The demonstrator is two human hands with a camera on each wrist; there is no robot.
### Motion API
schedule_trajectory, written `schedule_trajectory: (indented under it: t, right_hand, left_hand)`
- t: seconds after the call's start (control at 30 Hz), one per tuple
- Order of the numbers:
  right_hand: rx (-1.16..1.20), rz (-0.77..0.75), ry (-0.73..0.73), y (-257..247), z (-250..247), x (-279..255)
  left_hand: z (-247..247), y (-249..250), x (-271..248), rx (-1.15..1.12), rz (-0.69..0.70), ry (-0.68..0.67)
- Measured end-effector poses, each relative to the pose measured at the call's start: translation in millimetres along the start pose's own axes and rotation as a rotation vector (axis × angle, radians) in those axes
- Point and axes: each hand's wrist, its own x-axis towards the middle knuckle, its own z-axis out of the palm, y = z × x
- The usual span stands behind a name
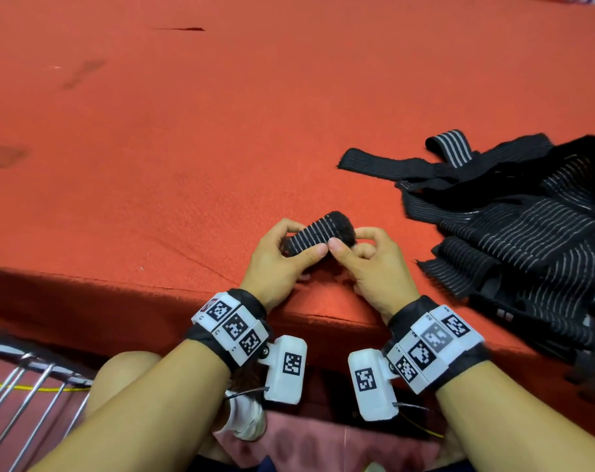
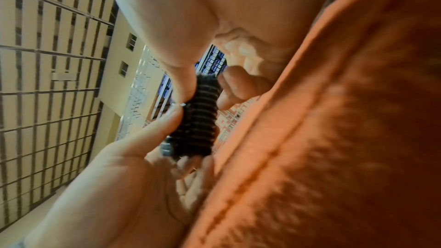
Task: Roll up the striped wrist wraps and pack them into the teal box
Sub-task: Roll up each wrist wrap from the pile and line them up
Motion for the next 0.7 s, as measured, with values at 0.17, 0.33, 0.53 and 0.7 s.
schedule_trajectory:
  t: [0.17,0.33,0.53,0.7]
  right_hand:
    - [-0.085,-0.116,-0.089,-37,26,11]
    - [-0.103,-0.216,-0.314,-74,78,30]
    - [-0.106,-0.234,-0.455,-100,148,57]
    - [-0.036,-0.18,-0.542,-101,204,75]
  left_hand:
    - [-29,11,9,-0.023,0.024,0.173]
    - [-82,29,13,0.066,0.036,0.188]
    - [-153,33,21,0.061,0.045,0.162]
    - [-200,22,27,0.121,0.056,0.2]
